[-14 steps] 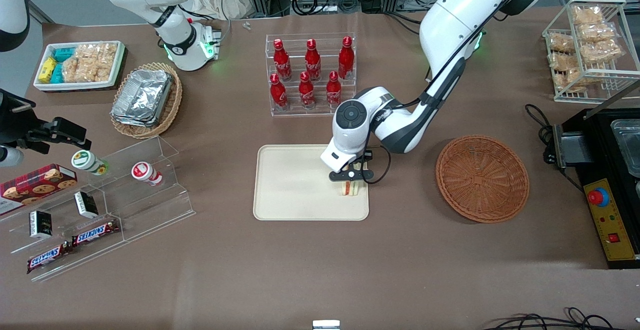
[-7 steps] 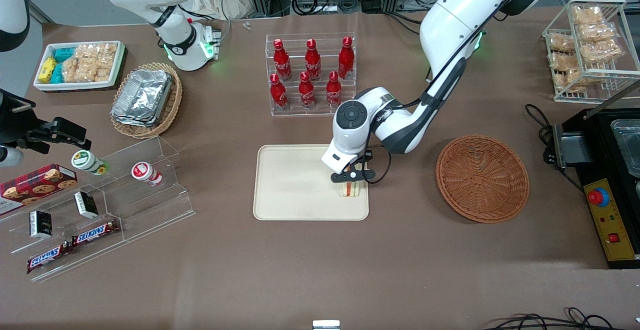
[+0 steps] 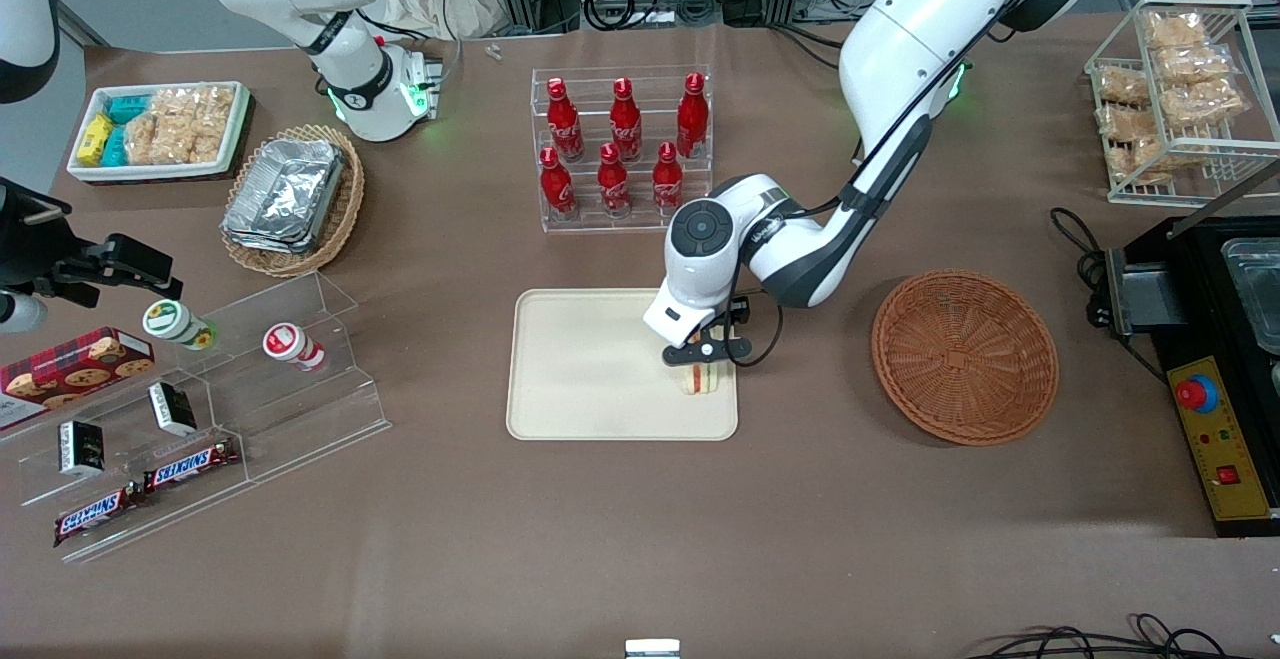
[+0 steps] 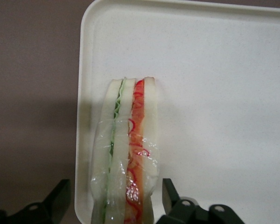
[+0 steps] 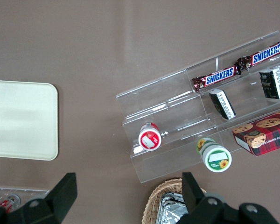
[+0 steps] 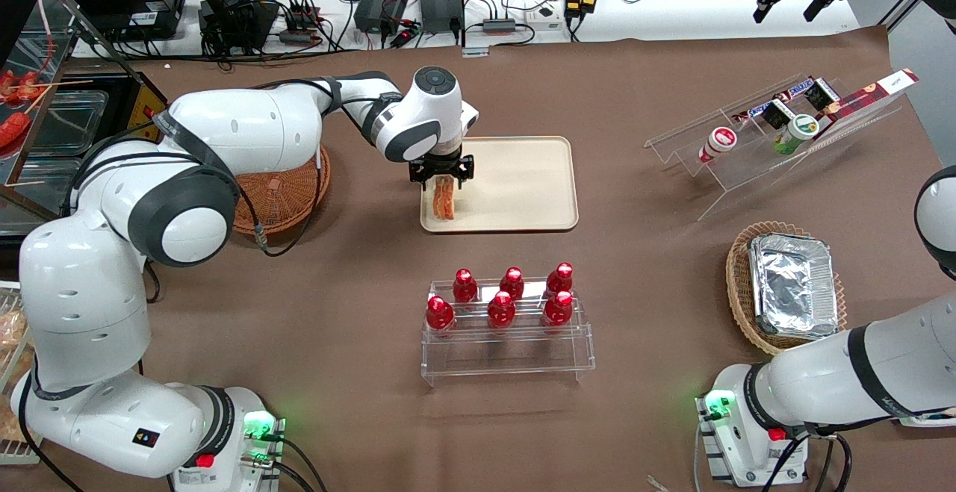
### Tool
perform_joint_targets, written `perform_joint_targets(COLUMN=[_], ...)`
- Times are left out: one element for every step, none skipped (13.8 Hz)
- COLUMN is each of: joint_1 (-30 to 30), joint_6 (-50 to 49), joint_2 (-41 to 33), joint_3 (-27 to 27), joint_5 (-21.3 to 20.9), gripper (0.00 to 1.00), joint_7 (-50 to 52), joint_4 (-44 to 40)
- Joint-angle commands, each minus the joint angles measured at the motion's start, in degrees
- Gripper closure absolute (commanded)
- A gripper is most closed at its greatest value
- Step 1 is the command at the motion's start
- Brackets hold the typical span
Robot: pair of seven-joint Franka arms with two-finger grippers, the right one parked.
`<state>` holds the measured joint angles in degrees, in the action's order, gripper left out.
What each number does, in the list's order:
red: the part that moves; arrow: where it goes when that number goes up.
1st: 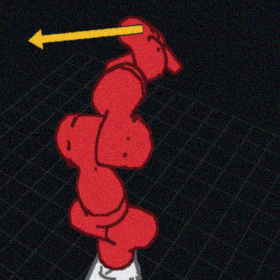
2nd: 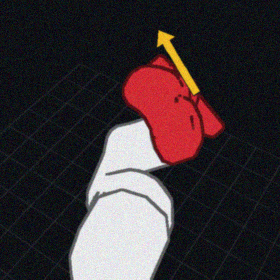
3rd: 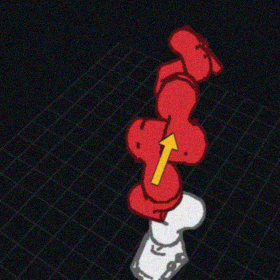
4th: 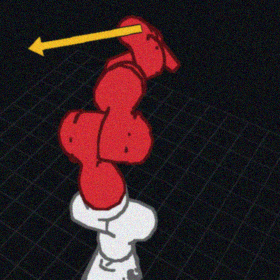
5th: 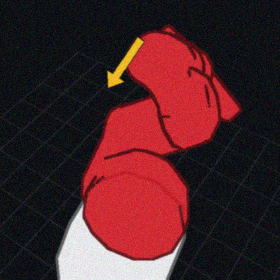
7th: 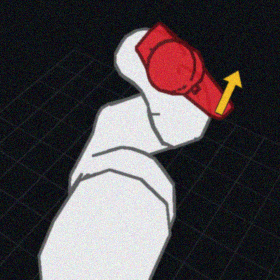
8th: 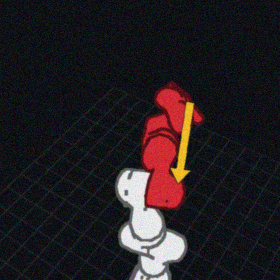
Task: Place sandwich from basket to tray
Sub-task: 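Lower the sandwich onto the tray and open the left gripper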
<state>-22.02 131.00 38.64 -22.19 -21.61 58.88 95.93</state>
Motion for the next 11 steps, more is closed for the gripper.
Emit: perform_joint_targets(joint_1=[-0.83,-0.83,-0.83,-0.75,-0.57,-0.31,-0.13,-0.04,0.3,1.87,3.11], joint_6=[0.31,0.22,0.22,0.04,-0.13,-0.57,-1.88,-4.5,-7.66,-10.65,-12.51], joint_2=[0.82,0.91,0.82,0.65,0.04,-0.41,-1.72,-2.6,-3.74,-4.19,-4.89], joint_3=[0.22,0.22,0.22,0.22,0.22,0.22,0.22,0.22,0.31,0.05,-0.13], joint_5=[-1.86,-2.3,-2.3,-2.3,-2.21,-2.13,-2.04,-2.04,-2.04,-1.69,-1.42], gripper=[0.0,0.0,0.0,0.0,0.0,0.0,0.0,0.0,0.0,0.0,0.0], joint_7=[2.11,2.11,2.2,2.37,2.55,2.81,2.82,2.47,1.94,1.33,0.28], joint_4=[-1.88,-2.93,-3.2,-3.29,-3.72,-4.08,-4.69,-5.22,-6.7,-8.11,-9.43])
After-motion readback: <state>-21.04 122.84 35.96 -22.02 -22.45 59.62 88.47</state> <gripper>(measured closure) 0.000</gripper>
